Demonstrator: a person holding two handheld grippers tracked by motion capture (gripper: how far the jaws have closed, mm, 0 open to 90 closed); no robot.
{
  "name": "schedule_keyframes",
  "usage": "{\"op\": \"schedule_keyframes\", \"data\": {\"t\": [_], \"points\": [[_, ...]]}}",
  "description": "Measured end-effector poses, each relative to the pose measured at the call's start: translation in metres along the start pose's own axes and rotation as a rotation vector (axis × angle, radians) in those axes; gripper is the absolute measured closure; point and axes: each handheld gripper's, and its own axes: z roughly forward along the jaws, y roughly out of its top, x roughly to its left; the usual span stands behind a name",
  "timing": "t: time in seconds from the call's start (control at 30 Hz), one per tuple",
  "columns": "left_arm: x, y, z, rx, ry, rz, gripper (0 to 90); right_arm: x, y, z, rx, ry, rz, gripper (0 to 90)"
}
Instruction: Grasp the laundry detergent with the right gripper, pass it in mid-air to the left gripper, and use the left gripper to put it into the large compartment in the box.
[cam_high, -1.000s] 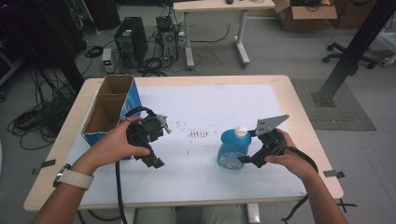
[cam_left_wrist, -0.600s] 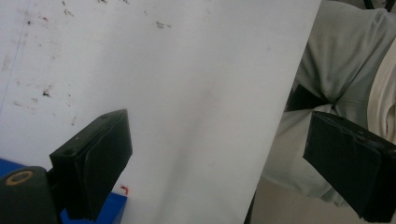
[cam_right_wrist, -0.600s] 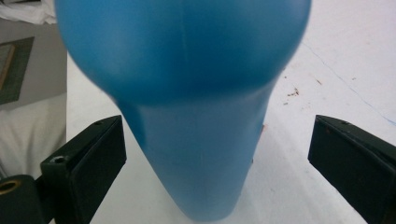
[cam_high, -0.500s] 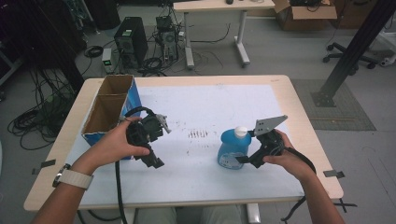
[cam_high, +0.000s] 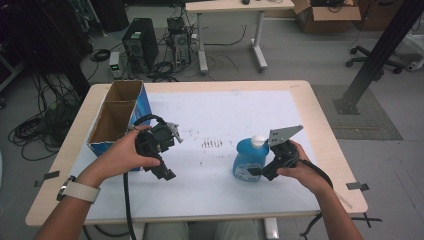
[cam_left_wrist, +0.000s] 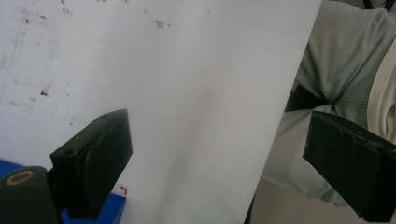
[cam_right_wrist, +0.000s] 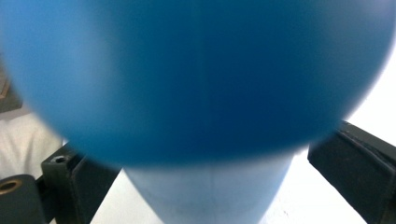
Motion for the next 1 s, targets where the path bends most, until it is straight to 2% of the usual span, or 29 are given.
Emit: {"op": "schedule_keyframes", "data": {"t": [0.27,0.63,1.0], "points": [[0.0002,-0.0011,-0.0005,0.002,0.0,0.0,8.3,-0.0002,-0.0012,0.0052,-0.011,0.001,0.001,5.8],[-0.0003,-0.0003,0.0002,0.001,-0.001,0.0,8.4,0.0004,-0.0014,0.0037,-0.045,0.004,0.004,14.0],[-0.0003,-0.0017,-0.0002,-0.002,0.0,0.001,8.6,-0.0006,-0.002,0.0017,-0.053,0.0,0.005,19.7]]}}
